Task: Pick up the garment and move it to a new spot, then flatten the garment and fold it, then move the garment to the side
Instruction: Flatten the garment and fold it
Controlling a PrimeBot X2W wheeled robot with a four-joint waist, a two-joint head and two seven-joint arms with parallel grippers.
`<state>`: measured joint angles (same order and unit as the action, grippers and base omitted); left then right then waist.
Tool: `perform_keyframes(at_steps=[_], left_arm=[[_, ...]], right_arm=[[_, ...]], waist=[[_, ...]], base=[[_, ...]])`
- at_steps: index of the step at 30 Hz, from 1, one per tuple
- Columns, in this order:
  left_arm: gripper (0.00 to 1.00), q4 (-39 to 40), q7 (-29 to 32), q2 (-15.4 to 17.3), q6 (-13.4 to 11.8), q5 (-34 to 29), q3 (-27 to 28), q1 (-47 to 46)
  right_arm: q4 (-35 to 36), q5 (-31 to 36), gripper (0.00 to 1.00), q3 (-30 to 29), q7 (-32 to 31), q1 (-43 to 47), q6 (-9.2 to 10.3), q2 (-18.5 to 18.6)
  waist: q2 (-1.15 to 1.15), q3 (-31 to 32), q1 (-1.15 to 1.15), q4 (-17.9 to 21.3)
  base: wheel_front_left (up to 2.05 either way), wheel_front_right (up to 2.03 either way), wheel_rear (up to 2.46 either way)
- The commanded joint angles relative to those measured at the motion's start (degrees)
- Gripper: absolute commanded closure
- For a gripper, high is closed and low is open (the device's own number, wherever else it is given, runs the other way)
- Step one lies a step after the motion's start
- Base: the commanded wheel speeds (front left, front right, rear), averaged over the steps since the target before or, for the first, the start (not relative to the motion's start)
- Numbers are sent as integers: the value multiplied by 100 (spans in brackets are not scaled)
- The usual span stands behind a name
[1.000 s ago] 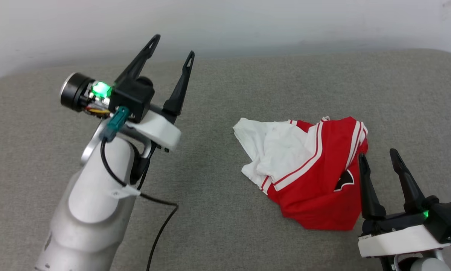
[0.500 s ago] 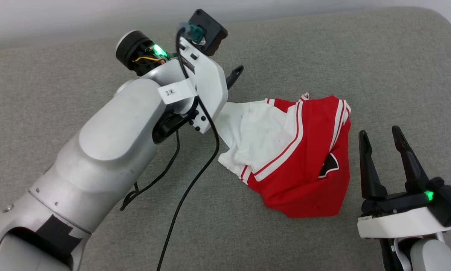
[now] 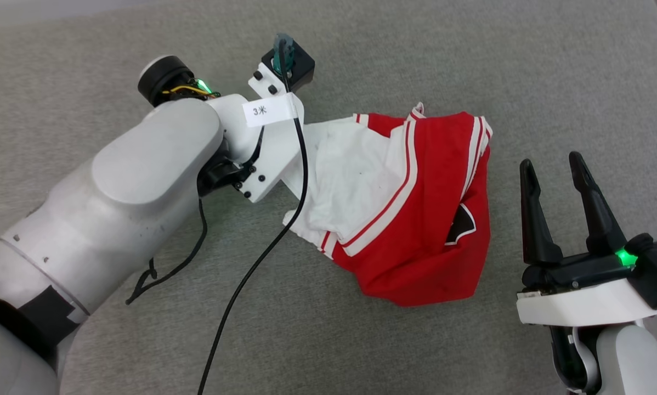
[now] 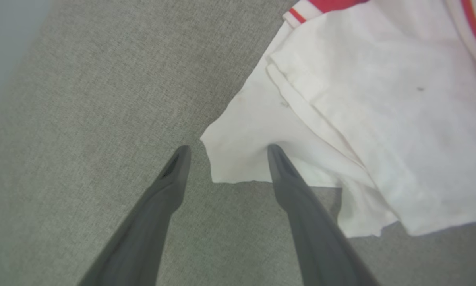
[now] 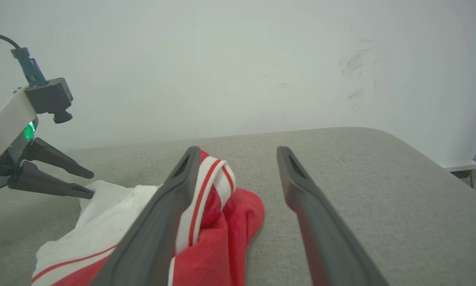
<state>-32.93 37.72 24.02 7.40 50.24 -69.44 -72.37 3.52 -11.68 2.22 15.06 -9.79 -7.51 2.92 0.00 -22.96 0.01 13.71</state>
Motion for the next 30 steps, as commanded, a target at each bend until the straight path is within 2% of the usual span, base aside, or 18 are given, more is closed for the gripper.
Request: perform_keyframes(at_steps=[1,5,12,13,14,15,20,25,30], left_arm=[[0,-39,18,2,5,24,-45,-64],[0,-165,203,-4,5,96,-283,-122],[0,0,664,99,8,103,-468,304],[53,40,633,101,11,72,-474,356],[90,69,583,105,11,37,-477,389],[100,102,530,101,11,29,-478,418],[100,305,-26,90,6,-111,-420,283],[100,583,-852,89,6,-40,-392,194],[100,858,-1444,375,5,176,-392,313]], right_arm=[[18,-30,0,9,18,-85,4,-8],[29,-85,0,52,18,-166,4,-8],[32,-112,0,25,18,-228,4,-7],[28,-108,0,16,18,-237,4,-7],[20,-98,0,8,18,-241,4,-7],[14,-76,0,-8,18,-238,4,-7],[-18,25,0,-24,18,-167,4,-7],[-47,149,0,-56,18,-5,4,-7],[-63,265,0,-98,18,160,4,-7]], waist=[[0,-140,-1,111],[0,-306,-1,206],[0,-407,-1,259],[0,-411,-1,253],[0,-411,-1,244],[0,-402,-1,223],[0,-224,-1,36],[0,122,-1,-261],[0,442,-1,-596]], base=[[0,0,0],[0,0,0],[0,0,0],[0,0,0],[0,0,0],[0,0,0],[0,0,0],[0,0,0],[0,0,0]])
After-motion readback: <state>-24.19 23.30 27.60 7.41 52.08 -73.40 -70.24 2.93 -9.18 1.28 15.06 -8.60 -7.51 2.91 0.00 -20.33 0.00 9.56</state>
